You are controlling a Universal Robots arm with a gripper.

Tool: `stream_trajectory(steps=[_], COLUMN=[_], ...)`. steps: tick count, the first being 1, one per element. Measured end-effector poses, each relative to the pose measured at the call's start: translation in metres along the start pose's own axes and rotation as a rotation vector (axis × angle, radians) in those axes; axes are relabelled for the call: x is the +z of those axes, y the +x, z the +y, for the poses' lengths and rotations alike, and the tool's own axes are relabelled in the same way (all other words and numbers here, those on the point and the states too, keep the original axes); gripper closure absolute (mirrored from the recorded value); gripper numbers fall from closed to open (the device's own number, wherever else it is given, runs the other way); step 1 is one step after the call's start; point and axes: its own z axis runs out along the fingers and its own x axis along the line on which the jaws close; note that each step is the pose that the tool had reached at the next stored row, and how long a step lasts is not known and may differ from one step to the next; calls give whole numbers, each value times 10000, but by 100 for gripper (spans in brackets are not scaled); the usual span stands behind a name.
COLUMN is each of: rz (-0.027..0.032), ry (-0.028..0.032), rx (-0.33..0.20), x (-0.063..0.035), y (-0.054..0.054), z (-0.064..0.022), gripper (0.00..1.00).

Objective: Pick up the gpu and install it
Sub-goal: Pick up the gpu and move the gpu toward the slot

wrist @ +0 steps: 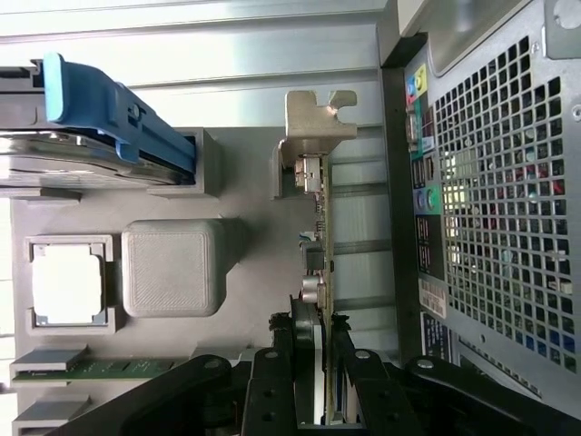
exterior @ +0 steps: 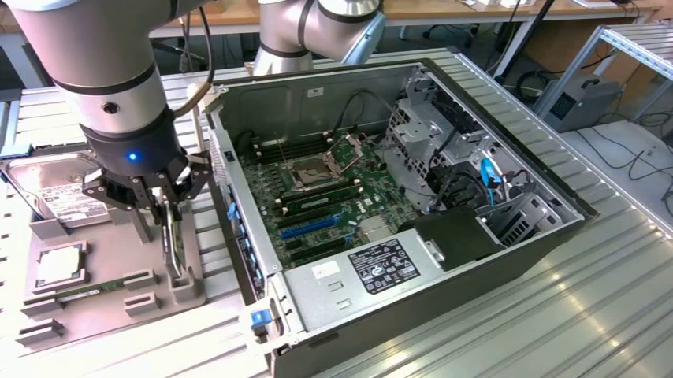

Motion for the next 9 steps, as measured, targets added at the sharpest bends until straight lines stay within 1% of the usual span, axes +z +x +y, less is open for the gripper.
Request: stream_trajectory(steps=[9], rz=[0], ry=[1], rx=[0], x=[-28], y=[-1], z=[1], gripper=[73])
